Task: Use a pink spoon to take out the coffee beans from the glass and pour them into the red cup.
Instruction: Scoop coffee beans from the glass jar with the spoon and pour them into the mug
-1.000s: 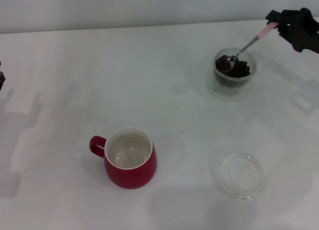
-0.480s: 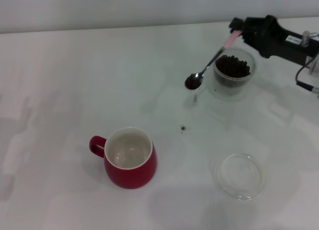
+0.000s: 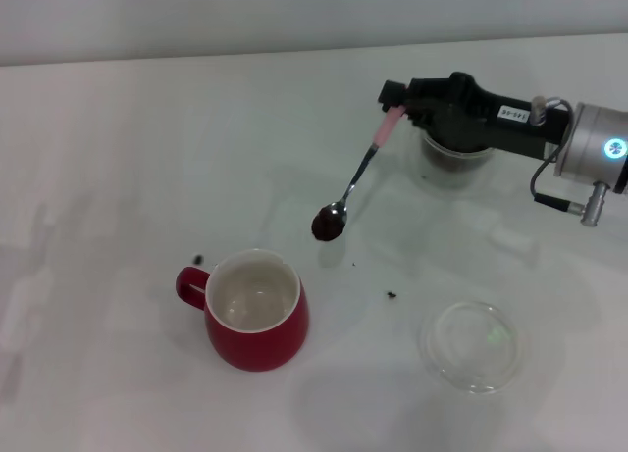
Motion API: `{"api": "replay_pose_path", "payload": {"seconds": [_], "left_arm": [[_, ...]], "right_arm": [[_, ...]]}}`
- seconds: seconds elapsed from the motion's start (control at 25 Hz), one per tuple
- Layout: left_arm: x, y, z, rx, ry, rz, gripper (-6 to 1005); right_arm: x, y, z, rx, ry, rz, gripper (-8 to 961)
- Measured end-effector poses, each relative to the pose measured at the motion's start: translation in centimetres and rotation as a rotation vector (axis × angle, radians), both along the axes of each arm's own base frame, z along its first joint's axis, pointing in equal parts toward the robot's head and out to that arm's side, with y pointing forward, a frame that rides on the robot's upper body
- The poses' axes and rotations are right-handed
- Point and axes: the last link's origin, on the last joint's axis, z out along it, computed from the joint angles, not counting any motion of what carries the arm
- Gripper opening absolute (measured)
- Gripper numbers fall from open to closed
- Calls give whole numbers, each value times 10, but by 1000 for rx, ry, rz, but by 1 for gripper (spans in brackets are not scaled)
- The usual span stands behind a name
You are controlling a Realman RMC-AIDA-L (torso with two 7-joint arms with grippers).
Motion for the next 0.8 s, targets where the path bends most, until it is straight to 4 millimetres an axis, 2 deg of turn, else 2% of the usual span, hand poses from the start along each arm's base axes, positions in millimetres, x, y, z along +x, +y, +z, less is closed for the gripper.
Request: {"api": "replay_pose_path", "payload": {"seconds": [0.16, 0.2, 0.28, 0.4, 0.48, 0.56, 0.8], "left_arm": [[0, 0, 0, -1, -1, 2, 714], [0, 0, -1, -3, -3, 4, 714], [0, 0, -2, -7, -7, 7, 714], [2, 2, -5, -16, -16, 9, 713], [2, 2, -5, -17, -18, 10, 713], [2, 3, -5, -17, -18, 9, 713], [1, 1, -5, -17, -18, 14, 714]], "right_arm": [[-15, 1, -7, -40, 9, 53, 223], [-24, 2, -12, -61, 9, 81, 224], [-27, 3, -15, -69, 7, 92, 224], [-42, 8, -27, -104, -19, 130, 225], [-45, 9, -31, -112, -29, 136, 226], [-53, 10, -44, -131, -68, 157, 227], [-60, 12, -53, -105, -132, 217, 229]]}}
